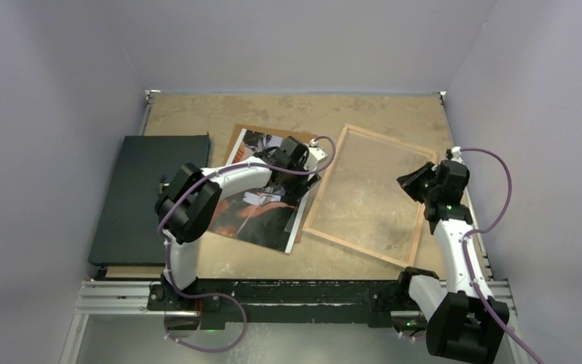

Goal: Put the photo into the frame
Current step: Move the photo frame to the center of the board.

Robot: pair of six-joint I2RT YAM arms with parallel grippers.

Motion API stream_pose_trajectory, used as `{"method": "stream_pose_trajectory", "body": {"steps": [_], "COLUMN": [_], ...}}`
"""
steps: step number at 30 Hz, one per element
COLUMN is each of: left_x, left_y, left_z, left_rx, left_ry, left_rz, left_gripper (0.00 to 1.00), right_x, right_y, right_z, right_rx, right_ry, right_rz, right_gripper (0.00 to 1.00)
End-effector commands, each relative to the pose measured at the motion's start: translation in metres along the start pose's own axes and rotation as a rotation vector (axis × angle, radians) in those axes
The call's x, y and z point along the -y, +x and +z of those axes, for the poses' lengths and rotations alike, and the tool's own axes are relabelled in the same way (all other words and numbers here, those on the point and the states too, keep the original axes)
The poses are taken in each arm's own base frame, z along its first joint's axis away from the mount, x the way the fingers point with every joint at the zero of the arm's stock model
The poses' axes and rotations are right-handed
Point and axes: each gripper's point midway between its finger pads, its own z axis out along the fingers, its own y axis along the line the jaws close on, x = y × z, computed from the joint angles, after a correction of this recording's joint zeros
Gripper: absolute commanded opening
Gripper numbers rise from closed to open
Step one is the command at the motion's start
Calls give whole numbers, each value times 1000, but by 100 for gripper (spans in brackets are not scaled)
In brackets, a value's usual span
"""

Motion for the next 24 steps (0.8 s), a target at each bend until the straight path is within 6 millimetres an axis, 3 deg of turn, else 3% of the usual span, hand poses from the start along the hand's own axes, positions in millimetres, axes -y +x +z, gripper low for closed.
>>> {"method": "stream_pose_trajectory", "body": {"steps": [1,6,10,15,24], "left_x": [-14,-11,-8,-5,-5], "left_y": [-17,-7,-2,0,2], "left_z": [7,15,18,18,16], "left_rx": [40,19,9,2,-1], "left_ry": [-47,-34,-30,-22,-25], "left_rz": [29,34,40,46,50], "left_gripper": [74,73,74,74,73], "right_x": [-2,-3,-11,-26,-56], "right_y": [-13,5,15,20,38], "right_z": [-1,3,4,-1,-12], "right_rx": [89,48,11,-16,-137], "right_ry": [-26,-78,-150,-234,-432], "right_rz": [-1,29,44,34,15], "right_gripper": [10,37,50,54,52]}}
